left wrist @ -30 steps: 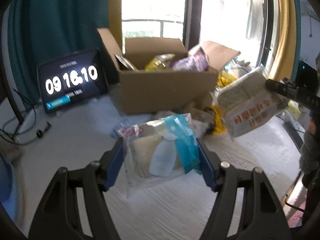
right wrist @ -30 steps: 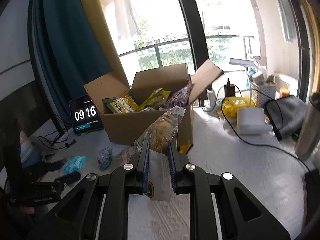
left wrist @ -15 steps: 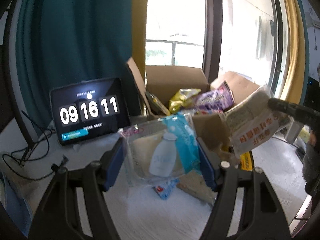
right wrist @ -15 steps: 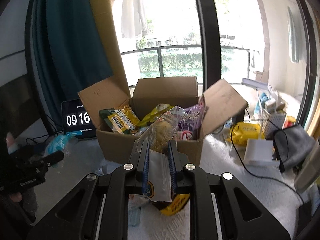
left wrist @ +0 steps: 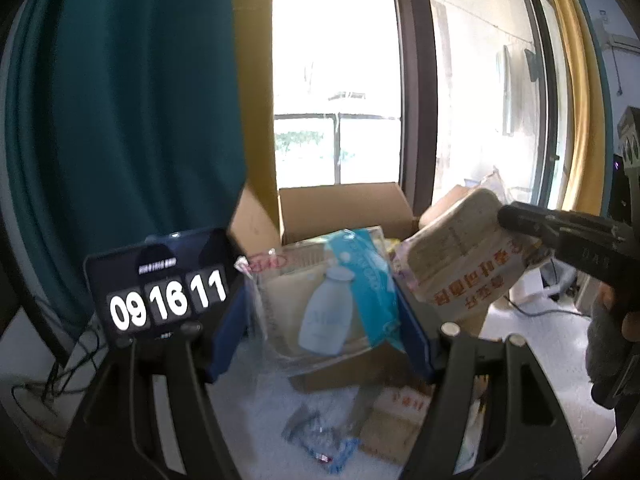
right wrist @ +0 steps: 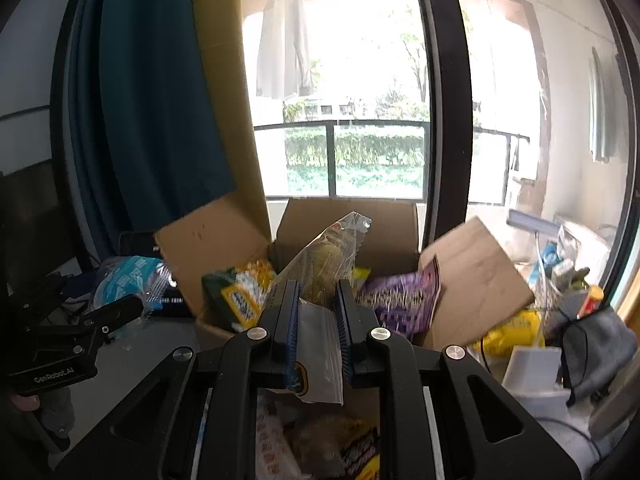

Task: Organize snacks
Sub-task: 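Carry both packets over the cardboard box and open both tools inside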

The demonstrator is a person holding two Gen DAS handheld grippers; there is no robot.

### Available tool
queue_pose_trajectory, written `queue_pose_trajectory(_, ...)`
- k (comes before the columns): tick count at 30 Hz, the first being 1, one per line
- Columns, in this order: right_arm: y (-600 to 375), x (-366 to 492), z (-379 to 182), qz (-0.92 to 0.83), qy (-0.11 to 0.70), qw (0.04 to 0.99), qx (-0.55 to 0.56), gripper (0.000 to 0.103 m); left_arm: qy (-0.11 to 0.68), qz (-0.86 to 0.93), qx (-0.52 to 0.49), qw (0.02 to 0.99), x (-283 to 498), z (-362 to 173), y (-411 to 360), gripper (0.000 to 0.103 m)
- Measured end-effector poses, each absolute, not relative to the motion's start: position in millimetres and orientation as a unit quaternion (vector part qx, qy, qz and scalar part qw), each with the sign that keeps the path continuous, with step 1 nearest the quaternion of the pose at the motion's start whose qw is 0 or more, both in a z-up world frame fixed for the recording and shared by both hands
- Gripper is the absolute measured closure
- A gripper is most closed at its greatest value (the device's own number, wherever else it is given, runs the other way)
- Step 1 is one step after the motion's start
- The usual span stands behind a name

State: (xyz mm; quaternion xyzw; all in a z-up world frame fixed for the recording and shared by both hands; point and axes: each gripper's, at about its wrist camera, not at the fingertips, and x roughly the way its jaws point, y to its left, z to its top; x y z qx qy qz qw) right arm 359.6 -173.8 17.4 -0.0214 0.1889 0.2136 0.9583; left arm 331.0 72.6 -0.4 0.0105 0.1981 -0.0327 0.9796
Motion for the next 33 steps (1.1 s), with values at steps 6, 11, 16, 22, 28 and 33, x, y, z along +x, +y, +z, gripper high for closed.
queue_pose_trajectory(6,-173.9,388.4,35.1,0.220,0.170,0.960,-0.022,0.084,0.181,-0.038,0.024,0.982,364.1,15.8,63.7,0.033)
queue_pose_trajectory(11,-175.8,413.2,41.7,0.219,0.159,0.962,-0.014,0.084,0.180,-0.038,0.030,0.982,402.1,19.3,54.0,0.033)
queue_pose_trajectory(16,-178.1,442.3,37.6,0.210,0.151,0.966,-0.010,0.084,0.195,-0.040,0.024,0.980,453.5,10.2,44.2,0.033)
queue_pose_trajectory(22,-183.5,488.6,24.5,0.199,0.175,0.964,0.017,0.084,0.248,-0.032,0.000,0.968,519.2,-10.1,51.6,0.031)
queue_pose_trajectory(28,-169.6,530.6,4.8,0.200,0.207,0.957,0.034,0.084,0.291,-0.024,-0.019,0.956,558.8,-29.3,59.6,0.021)
queue_pose_trajectory(33,-143.9,558.8,-10.8,0.211,0.244,0.946,0.037,0.082,0.288,-0.023,-0.023,0.957,557.9,-26.7,61.0,0.020)
